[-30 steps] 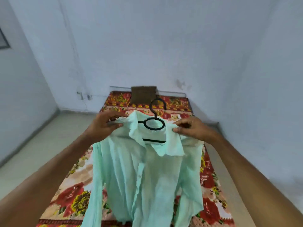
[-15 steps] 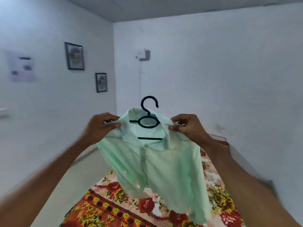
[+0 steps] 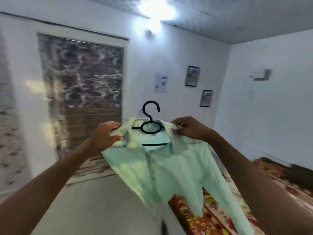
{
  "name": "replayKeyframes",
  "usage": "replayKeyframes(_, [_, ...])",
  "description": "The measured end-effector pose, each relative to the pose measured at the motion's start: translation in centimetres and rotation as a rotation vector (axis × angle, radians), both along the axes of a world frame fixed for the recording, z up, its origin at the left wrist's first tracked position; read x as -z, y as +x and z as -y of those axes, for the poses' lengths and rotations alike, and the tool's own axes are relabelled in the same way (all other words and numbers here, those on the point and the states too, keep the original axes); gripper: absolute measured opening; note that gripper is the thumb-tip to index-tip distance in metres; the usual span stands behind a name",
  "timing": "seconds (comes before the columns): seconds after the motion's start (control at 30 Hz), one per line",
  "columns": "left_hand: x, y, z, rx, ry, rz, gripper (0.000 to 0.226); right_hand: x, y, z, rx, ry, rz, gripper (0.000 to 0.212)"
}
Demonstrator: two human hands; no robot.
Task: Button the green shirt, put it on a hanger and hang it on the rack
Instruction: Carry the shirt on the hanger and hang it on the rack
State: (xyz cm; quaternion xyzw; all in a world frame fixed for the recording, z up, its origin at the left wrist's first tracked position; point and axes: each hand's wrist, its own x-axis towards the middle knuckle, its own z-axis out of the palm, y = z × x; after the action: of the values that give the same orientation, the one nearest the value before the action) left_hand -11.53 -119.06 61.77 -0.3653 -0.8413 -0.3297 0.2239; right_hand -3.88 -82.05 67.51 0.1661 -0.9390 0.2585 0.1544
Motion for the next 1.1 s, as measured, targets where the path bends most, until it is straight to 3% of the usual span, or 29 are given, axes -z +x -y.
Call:
replayKeyframes(0.17, [0.6,8.8,21.1,-0.319,0.145,-0.079,0.031,0.0,-2.1,21.4,-0.341,0.043,0.133,0.024])
replayKeyframes(0.3, [0.6,14.6,34.2,-0.557,0.16,-0.083,0.037,0.6,-2.6,35.7,-0.564,-0.013,0.131,0.055])
replayKeyframes(0.43, [0.1,22.1,46.3,-0.704,0.173,0.018,0.063,1.0,-2.8,51.1,-0.732,-0.105,0.151,0.03])
replayKeyframes(0.5, [0.3,25.4,50.8,-0.763,0.213,0.109,0.065,1.4,-2.7,57.7,-0.786,-0.172,0.154,0.008])
replayKeyframes(0.57, [0.8,28.6,55.2,-0.843,0.227,0.124,0.046,2.0,-2.8,64.7,-0.874,-0.199,0.125,0.02])
replayKeyframes(0.63, [1.0,31.1,59.1,-0.932,0.216,0.103,0.02,2.8,-3.1,71.1,-0.971,-0.2,0.11,0.02])
replayKeyframes(0.67, [1.1,32.3,61.0,-0.984,0.191,0.091,0.018,3.1,-3.2,74.1,-1.015,-0.195,0.114,0.019])
replayKeyframes(0.73, [1.1,34.8,64.7,-1.105,0.15,0.074,0.04,3.5,-3.1,80.2,-1.099,-0.21,0.101,0.017])
replayKeyframes(0.83, [1.0,38.9,70.6,-1.294,0.197,0.06,0.03,3.7,-2.2,91.2,-1.271,-0.131,0.036,0.019])
replayKeyframes(1.1, [1.1,50.7,82.5,-1.628,0.27,-0.012,0.041,4.4,7.5,116.0,-1.58,-0.153,0.16,0.032])
